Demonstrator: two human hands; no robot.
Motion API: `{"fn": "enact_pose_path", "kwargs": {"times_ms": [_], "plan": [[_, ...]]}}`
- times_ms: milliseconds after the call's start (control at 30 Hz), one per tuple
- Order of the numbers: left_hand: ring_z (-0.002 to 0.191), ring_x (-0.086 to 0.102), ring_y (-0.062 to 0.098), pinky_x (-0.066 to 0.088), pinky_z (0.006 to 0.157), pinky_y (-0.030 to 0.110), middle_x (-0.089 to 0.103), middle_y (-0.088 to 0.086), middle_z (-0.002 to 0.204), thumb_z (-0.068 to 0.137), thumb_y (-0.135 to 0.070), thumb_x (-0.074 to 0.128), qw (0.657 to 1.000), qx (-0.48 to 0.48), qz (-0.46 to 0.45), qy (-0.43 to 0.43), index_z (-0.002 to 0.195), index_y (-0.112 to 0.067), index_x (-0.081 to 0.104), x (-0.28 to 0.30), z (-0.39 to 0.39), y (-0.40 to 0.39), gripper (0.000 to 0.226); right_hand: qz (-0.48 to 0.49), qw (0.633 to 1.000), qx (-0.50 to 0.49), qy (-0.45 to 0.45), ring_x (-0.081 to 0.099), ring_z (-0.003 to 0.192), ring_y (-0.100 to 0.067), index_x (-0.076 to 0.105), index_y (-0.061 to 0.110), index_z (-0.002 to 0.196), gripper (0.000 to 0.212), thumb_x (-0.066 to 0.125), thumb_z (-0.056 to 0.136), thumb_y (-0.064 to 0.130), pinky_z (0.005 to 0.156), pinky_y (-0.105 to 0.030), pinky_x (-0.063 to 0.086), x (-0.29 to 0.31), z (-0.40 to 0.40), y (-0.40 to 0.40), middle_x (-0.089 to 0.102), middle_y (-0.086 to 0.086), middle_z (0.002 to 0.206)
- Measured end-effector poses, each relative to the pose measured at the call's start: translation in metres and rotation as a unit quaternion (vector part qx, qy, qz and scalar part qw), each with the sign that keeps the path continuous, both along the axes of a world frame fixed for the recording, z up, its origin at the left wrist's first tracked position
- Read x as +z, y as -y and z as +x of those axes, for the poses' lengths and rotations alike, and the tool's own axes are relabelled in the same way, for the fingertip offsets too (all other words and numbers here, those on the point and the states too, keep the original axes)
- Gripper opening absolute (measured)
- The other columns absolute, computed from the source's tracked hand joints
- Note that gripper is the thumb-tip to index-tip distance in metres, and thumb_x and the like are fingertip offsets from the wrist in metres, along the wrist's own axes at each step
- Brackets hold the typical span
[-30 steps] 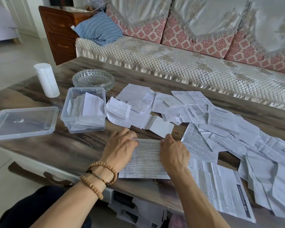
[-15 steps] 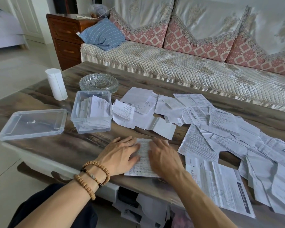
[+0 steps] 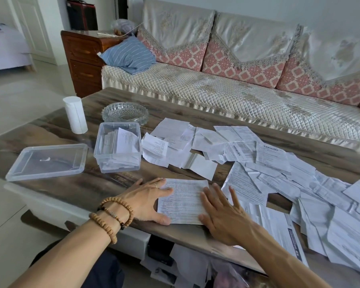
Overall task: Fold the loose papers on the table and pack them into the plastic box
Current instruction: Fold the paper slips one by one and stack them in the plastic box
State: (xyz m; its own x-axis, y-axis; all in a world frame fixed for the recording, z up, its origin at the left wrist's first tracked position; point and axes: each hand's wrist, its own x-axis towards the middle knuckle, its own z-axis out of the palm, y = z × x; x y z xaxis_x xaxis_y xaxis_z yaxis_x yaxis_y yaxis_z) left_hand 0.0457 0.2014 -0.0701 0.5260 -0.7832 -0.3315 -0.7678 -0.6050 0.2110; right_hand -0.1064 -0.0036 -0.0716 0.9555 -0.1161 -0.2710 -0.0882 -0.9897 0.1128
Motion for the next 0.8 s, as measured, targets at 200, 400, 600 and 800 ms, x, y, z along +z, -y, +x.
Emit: {"fn": "enact_pose_path", "kwargs": {"times_ms": [200, 400, 600, 800], "plan": [[0.149, -0.01, 0.009, -0.006, 0.12, 0.047, -0.006, -0.007, 0.163, 0.074, -0.072, 0.063, 1.0, 0.014, -0.003, -0.007, 0.154, -0.037, 0.013, 0.004, -0.002, 0.003, 0.1, 0.039, 0.997, -0.004, 0.065, -0.016, 0.149, -0.02, 0.0, 0.019, 0.156, 0.097, -0.017, 0.074, 0.068, 0.117, -0.049, -0.018, -0.012, 0.026, -0.037, -0.011, -0.002, 0.163], [0.149, -0.013, 0.011, -0.006, 0.12, 0.051, -0.008, -0.007, 0.163, 0.071, -0.072, 0.065, 0.999, 0.03, 0.001, -0.019, 0.155, -0.032, 0.01, 0.002, 0.0, 0.004, 0.109, -0.002, 0.987, -0.154, 0.048, -0.004, 0.151, -0.022, 0.012, 0.008, 0.154, 0.078, 0.012, 0.096, 0.061, 0.115, -0.054, -0.014, -0.007, 0.048, -0.008, 0.007, -0.007, 0.163], [0.15, -0.008, 0.016, -0.001, 0.12, 0.054, -0.005, 0.0, 0.164, 0.072, -0.068, 0.068, 1.0, 0.026, 0.009, -0.005, 0.154, -0.027, 0.013, 0.008, -0.003, 0.007, 0.108, 0.173, 0.934, -0.225, 0.219, 0.037, 0.133, -0.026, 0.049, 0.009, 0.13, 0.045, 0.052, 0.094, 0.035, 0.109, -0.038, 0.034, 0.011, 0.047, -0.023, 0.044, -0.008, 0.14], [0.15, -0.009, 0.018, 0.0, 0.12, 0.054, -0.005, -0.002, 0.164, 0.07, -0.07, 0.067, 0.999, 0.03, 0.023, 0.008, 0.155, -0.023, 0.01, 0.009, -0.003, 0.008, 0.113, 0.41, 0.766, -0.418, 0.266, 0.049, 0.119, -0.024, 0.051, 0.012, 0.129, 0.058, 0.074, 0.079, 0.029, 0.099, -0.037, 0.044, 0.013, 0.052, -0.028, 0.049, -0.007, 0.132]]}}
